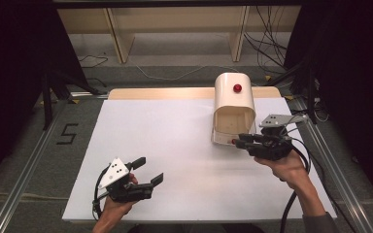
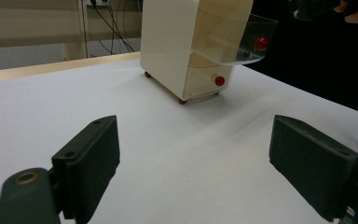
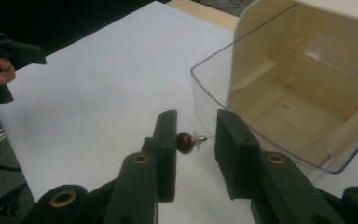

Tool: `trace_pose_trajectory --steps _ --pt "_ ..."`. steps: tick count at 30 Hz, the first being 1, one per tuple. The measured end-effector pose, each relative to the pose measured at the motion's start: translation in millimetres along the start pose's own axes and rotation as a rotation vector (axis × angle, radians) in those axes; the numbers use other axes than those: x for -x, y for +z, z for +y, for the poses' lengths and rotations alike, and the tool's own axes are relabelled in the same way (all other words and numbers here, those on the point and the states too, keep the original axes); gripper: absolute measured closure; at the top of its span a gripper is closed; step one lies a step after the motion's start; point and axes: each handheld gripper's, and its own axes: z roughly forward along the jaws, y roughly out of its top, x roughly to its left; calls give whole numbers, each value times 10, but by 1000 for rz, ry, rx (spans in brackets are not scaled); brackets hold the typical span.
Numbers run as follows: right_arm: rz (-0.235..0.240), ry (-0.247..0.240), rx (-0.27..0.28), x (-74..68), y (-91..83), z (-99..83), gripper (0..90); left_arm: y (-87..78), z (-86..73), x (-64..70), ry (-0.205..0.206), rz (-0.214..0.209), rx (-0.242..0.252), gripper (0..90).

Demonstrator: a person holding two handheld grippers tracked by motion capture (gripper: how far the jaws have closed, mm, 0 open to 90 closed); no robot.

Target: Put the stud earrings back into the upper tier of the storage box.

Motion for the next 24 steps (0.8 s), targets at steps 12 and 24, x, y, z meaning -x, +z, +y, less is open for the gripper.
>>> trace_pose_trajectory --steps 12,24 --pt "-46 28 42 120 59 92 701 -2 1 -1 0 -1 2 159" --pt "-96 64 51 233 131 102 700 -3 2 0 1 0 1 159"
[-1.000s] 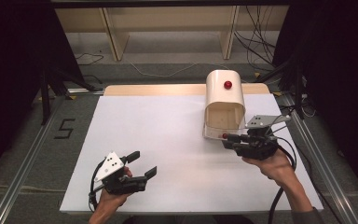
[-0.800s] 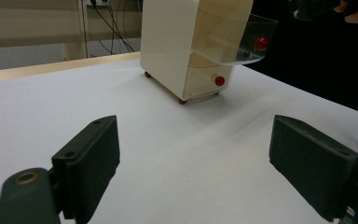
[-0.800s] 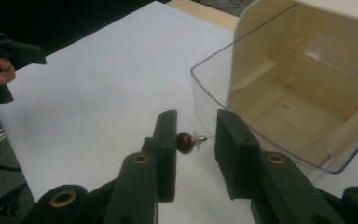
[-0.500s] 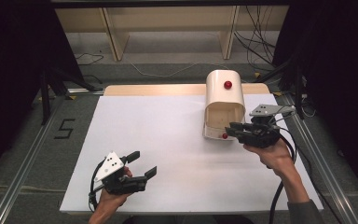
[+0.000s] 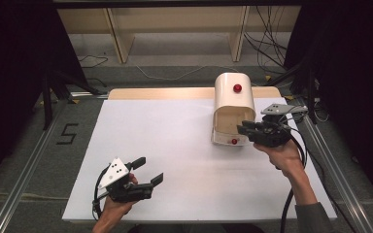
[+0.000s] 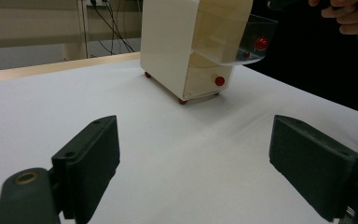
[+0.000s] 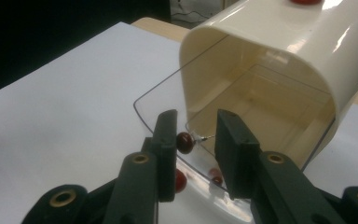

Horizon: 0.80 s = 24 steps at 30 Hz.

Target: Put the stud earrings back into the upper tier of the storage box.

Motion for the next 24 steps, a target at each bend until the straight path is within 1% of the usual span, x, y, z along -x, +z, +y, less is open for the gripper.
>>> trace_pose_trajectory --steps 8,14,20,22,24 --pt "-27 10 -18 46 71 -26 700 -3 2 0 1 0 1 159" --pt "-42 15 -16 57 86 -21 699 -2 1 1 1 0 1 159" --pt "-27 18 -12 63 129 -24 682 -4 3 1 0 0 1 159" --pt "-14 21 -15 56 138 -18 638 -4 2 -1 0 0 1 159" --pt "-4 18 -21 46 150 -15 623 -4 3 1 0 0 1 159"
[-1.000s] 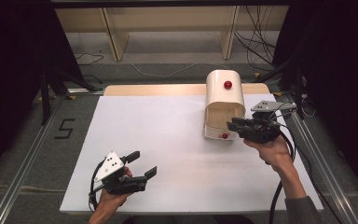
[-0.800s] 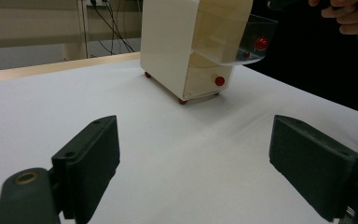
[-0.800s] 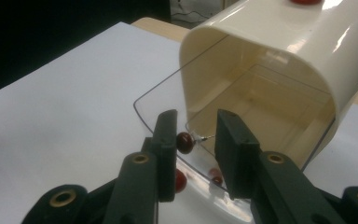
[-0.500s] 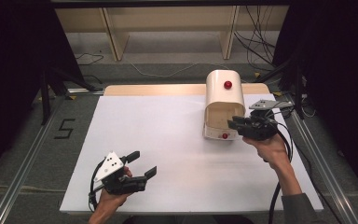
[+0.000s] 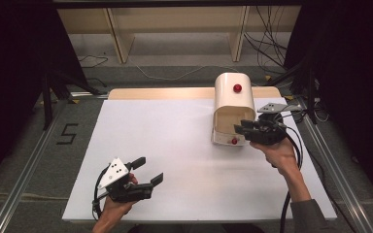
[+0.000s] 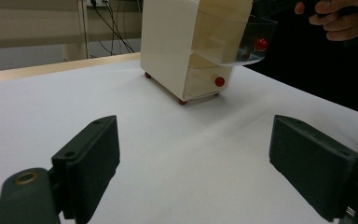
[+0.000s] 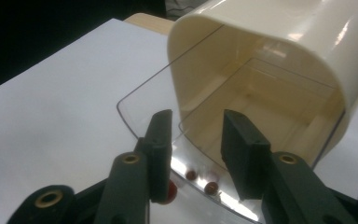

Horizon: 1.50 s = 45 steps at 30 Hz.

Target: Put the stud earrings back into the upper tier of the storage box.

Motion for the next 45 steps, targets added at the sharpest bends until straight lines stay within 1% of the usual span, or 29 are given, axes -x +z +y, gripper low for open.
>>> trace_pose_trajectory --steps 5,8,10,13,16,19,21,28,34,38,39,41,45 --pt "4 -4 3 -20 -9 8 581 -3 2 -1 -3 0 2 159" --pt "6 -1 19 -22 -42 12 533 -3 2 0 -1 0 1 159" --pt "14 0 40 -29 -61 10 492 -3 3 2 -1 -1 1 159" --pt "16 -7 62 -65 -90 4 447 -5 3 1 -2 -1 2 159" --pt "37 -4 73 -108 -123 -14 416 -7 4 -1 -3 -1 3 159" --pt "47 -21 94 -165 -149 -56 396 -6 4 1 -2 -2 6 159" --pt "44 -31 99 -203 -160 -90 386 -5 5 4 -2 -2 7 159" --pt "92 -29 113 -337 -168 -222 352 -8 6 2 -2 -2 6 159" --pt "111 -44 141 -452 -141 -339 346 -8 6 4 -2 -5 5 159" --pt "122 -50 156 -477 -127 -424 342 -7 6 3 -4 -6 4 159" --pt "125 -42 158 -483 -125 -444 343 -6 5 4 -2 -7 3 159" --pt "127 -45 164 -484 -117 -483 342 -5 5 5 -2 -7 2 159" --pt "131 -35 168 -481 -104 -541 333 -5 6 5 -4 -8 3 159"
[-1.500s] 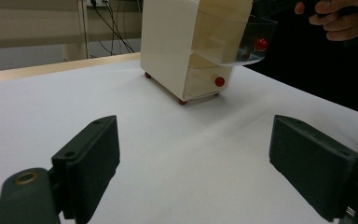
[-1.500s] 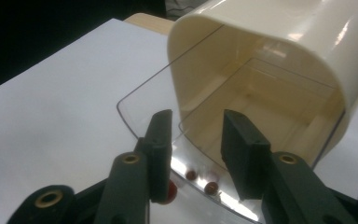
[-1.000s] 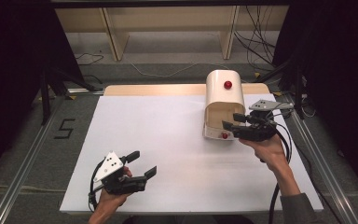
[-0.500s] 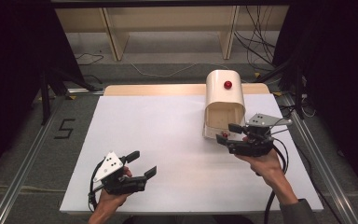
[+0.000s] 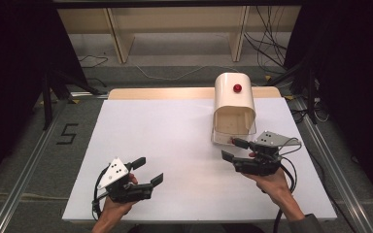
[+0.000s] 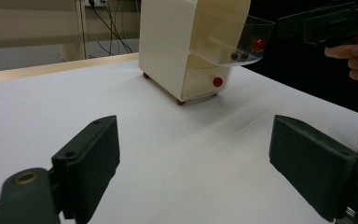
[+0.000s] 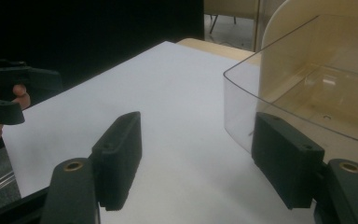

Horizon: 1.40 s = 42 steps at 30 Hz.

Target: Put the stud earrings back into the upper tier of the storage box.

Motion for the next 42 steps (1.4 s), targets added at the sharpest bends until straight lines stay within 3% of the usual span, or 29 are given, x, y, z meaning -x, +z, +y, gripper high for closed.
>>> trace_pose_trajectory --steps 11,18,29,42 --pt "16 -5 17 -23 -7 -175 272 0 0 -3 -1 -1 -3 159" --pt "0 -19 18 -19 -56 -319 265 2 0 -1 0 -3 -5 159" --pt "1 -21 68 4 -127 -504 265 5 -1 -2 1 -6 -10 159" --pt "-27 -9 54 11 -182 -696 259 14 -7 5 1 -17 -23 159"
